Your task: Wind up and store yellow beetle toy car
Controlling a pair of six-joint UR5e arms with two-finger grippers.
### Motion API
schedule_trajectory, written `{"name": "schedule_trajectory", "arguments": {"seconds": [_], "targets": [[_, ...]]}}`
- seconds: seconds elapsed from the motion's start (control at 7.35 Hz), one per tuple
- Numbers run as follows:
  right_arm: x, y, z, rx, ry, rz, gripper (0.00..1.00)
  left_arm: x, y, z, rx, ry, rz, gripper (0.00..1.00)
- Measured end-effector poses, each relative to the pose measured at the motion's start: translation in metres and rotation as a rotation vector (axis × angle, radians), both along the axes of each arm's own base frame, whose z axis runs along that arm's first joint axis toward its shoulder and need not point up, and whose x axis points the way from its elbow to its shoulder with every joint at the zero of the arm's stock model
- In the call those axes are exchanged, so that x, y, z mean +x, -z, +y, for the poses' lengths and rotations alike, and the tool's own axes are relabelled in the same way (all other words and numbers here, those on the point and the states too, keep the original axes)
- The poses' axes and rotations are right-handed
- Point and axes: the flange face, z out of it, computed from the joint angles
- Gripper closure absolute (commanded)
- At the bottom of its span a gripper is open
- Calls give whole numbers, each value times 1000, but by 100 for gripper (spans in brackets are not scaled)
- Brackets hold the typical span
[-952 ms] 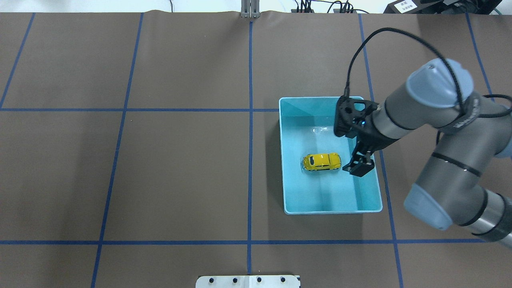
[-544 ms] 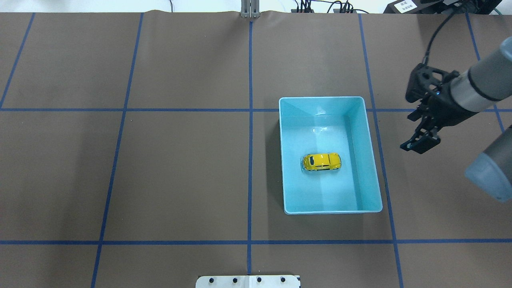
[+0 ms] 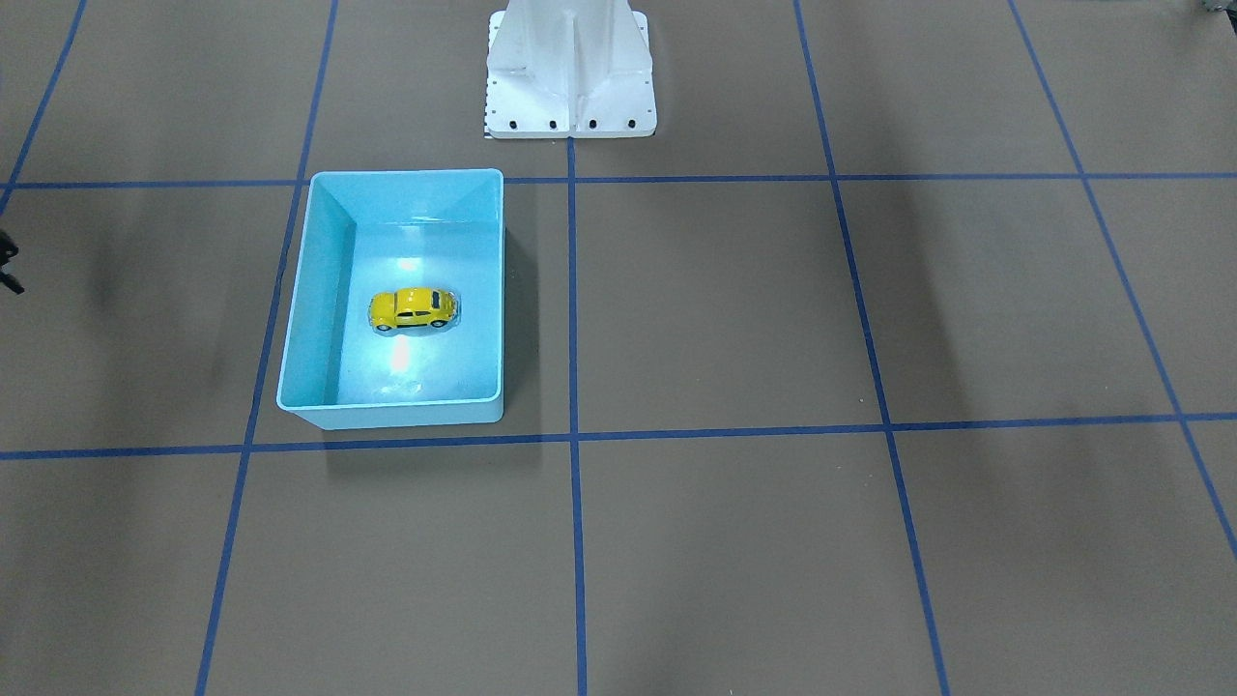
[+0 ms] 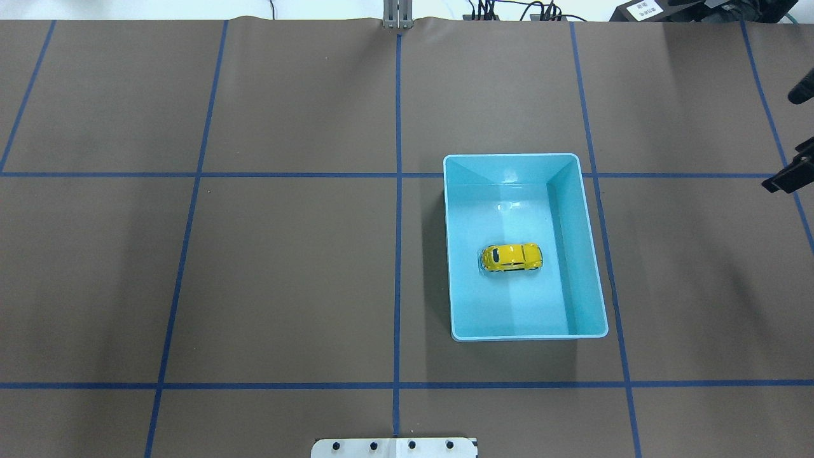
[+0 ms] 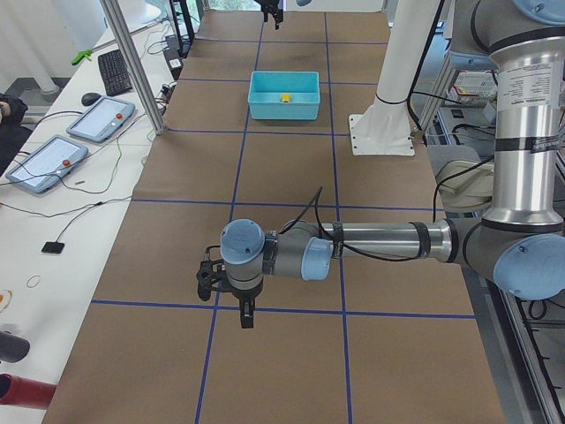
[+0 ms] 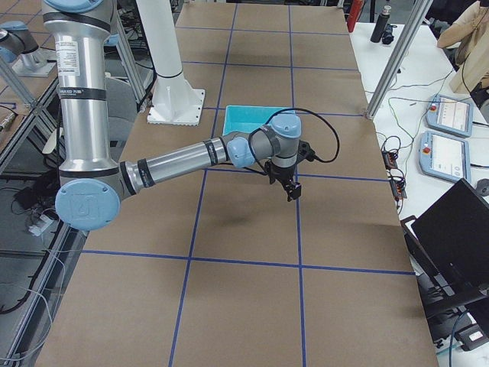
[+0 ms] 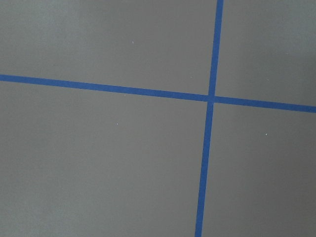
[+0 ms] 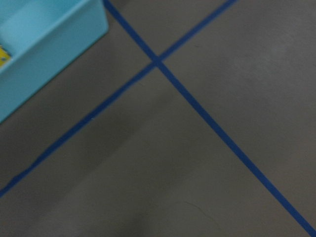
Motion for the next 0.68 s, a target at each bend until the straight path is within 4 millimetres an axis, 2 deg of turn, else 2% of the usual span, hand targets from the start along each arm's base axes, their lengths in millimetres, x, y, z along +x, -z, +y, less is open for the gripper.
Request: {"name": "schedule_trajectory", "arguments": {"seconds": [0.41,0.68], "targets": [[73,-72,14,-262,-265,44,1,0,-1,0,-1,-2,0,0],[122,-101,32,-324,-329,4,1,0,-1,1,-5,0,0,0]]}}
